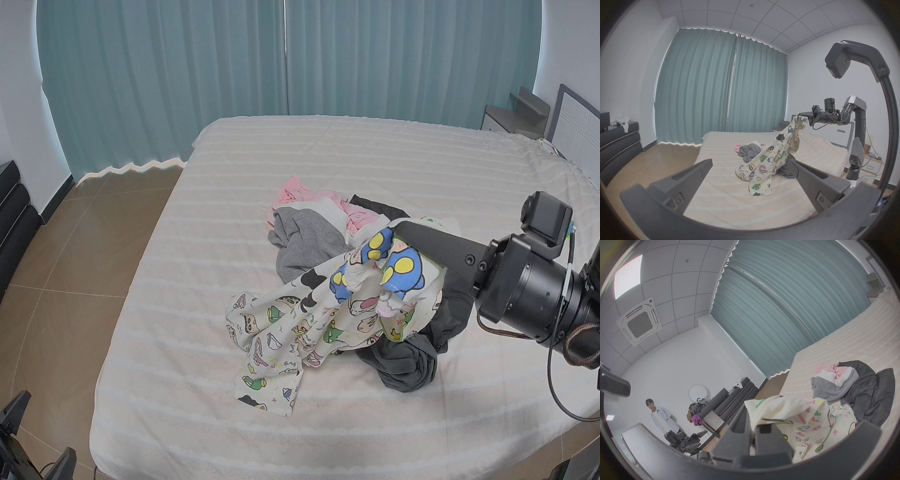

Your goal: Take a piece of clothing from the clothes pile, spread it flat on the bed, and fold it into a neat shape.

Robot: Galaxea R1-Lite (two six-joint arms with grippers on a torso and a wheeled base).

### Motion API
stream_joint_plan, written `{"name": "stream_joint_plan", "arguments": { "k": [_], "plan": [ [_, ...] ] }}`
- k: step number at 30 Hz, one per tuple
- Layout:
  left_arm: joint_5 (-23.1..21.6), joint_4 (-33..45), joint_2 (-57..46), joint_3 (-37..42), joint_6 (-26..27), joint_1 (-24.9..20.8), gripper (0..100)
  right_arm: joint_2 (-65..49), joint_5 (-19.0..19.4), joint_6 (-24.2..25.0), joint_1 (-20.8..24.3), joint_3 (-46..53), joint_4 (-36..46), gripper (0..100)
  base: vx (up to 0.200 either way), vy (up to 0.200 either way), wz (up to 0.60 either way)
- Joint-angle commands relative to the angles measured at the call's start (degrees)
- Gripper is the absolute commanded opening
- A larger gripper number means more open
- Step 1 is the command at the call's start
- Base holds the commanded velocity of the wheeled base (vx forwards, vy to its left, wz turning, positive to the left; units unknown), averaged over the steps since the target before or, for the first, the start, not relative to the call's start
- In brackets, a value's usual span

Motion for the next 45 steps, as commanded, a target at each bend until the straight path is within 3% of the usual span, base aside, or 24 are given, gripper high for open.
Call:
{"name": "stream_joint_plan", "arguments": {
  "k": [1,5,8,11,17,22,37,45],
  "plan": [
    [-1.66,0.91,3.37,-2.21,-0.39,0.7,100,0.05,0.42,-0.05,0.58,-1.04,-0.03,0,0.0,0.0,0.0],
    [-2.97,0.56,8.55,-4.68,2.6,0.7,100,0.14,0.42,-0.32,0.58,-1.04,0.06,0,0.0,0.0,0.0],
    [-5.0,0.47,16.9,-4.94,9.01,0.61,100,0.14,0.42,-0.32,0.58,-0.95,0.06,0,0.0,0.0,0.0],
    [-5.17,-1.29,22.26,-5.47,11.56,0.44,100,-0.21,0.33,-0.4,0.58,-0.95,-0.03,0,0.0,0.0,0.0],
    [-5.17,-6.65,30.88,-5.64,12.27,-2.46,100,-1.18,0.5,0.21,0.58,-0.69,-0.47,0,0.0,0.0,0.0],
    [-4.29,-7.62,37.12,-5.64,12.09,-9.41,100,0.14,0.5,0.21,0.58,-1.22,-0.55,0,0.0,0.0,0.0],
    [-4.47,-9.2,48.02,-5.64,12.35,-14.94,100,6.12,0.15,-0.05,-1.0,-6.32,-2.4,0,0.0,0.0,0.0],
    [-4.38,-17.2,61.2,-5.64,12.09,-21.18,100,9.19,0.42,-0.32,0.05,-12.56,-1.7,0,0.0,0.0,0.0]
  ]
}}
